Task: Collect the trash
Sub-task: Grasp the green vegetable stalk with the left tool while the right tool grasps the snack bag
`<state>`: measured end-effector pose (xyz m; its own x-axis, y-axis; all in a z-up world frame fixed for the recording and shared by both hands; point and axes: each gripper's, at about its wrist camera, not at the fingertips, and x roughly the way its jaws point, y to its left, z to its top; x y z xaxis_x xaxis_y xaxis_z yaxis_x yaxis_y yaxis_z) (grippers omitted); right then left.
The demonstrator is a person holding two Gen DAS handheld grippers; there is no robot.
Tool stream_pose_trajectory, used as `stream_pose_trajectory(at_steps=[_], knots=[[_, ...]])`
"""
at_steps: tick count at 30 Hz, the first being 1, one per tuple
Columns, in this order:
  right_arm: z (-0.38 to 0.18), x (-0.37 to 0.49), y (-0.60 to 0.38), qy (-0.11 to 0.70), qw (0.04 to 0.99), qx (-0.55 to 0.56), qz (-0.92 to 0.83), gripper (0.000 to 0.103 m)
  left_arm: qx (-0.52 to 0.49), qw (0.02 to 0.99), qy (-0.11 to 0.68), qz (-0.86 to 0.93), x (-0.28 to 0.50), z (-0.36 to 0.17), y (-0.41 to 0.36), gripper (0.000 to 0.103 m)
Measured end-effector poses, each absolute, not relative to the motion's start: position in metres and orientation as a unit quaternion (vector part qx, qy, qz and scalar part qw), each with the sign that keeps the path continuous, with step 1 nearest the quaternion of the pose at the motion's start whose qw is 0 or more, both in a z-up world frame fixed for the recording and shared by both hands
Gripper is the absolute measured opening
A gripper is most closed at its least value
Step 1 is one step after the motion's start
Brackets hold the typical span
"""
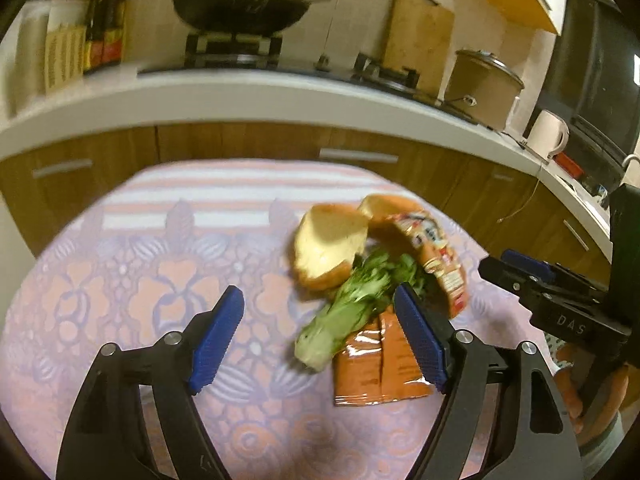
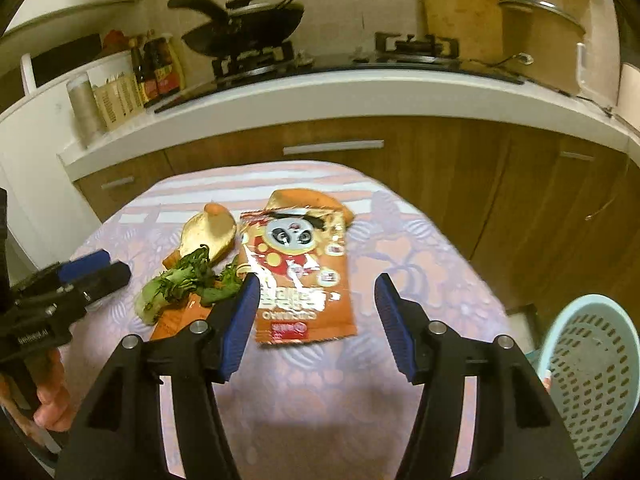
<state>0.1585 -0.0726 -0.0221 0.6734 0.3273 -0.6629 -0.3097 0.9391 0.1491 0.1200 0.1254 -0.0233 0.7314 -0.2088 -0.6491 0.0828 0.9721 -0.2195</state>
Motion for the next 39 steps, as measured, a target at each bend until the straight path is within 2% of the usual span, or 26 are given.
stream_pose_trajectory(at_steps=[9,11,13,19,22,29,32,34,36,37,39], knots=[[-0.038,0.166,-0.064,0.366,0.915,0.009,0.168,0.060,-0.080,0.905,0.405,-0.100,0.141,-0.048,0.118,0.073],[-0.039,0.165,-0.063,0.366,0.915,0.008,0.168,0.063,-0.080,0.904,0.405,-0.108,0.142,-0.047,0.116,0.067],[-0.040,0.166,-0.063,0.368,0.914,0.007,0.170,0.063,-0.081,0.900,0.412,-0.118,0.143,-0.050,0.112,0.048],[-0.041,0.167,-0.061,0.373,0.913,0.005,0.167,0.064,-0.058,0.906,0.406,-0.106,0.136,-0.050,0.104,0.033],[-0.043,0.166,-0.058,0.377,0.911,-0.005,0.168,0.070,-0.057,0.910,0.395,-0.113,0.127,-0.048,0.102,0.027],[-0.047,0.168,-0.041,0.386,0.907,-0.048,0.161,0.082,-0.097,0.919,0.360,-0.127,0.112,-0.039,0.111,0.025],[-0.052,0.173,-0.037,0.400,0.902,-0.058,0.151,0.082,-0.114,0.920,0.355,-0.125,0.110,-0.037,0.119,0.025],[-0.056,0.178,-0.038,0.415,0.897,-0.054,0.143,0.081,-0.121,0.920,0.352,-0.125,0.109,-0.036,0.122,0.025],[-0.058,0.180,-0.043,0.425,0.892,-0.034,0.151,0.063,-0.123,0.920,0.349,-0.126,0.107,-0.034,0.123,0.025],[-0.059,0.180,-0.047,0.430,0.889,-0.022,0.157,0.061,-0.123,0.921,0.349,-0.126,0.108,-0.034,0.123,0.025],[-0.058,0.179,-0.053,0.430,0.888,-0.008,0.161,0.044,-0.124,0.921,0.348,-0.126,0.108,-0.033,0.123,0.025]])
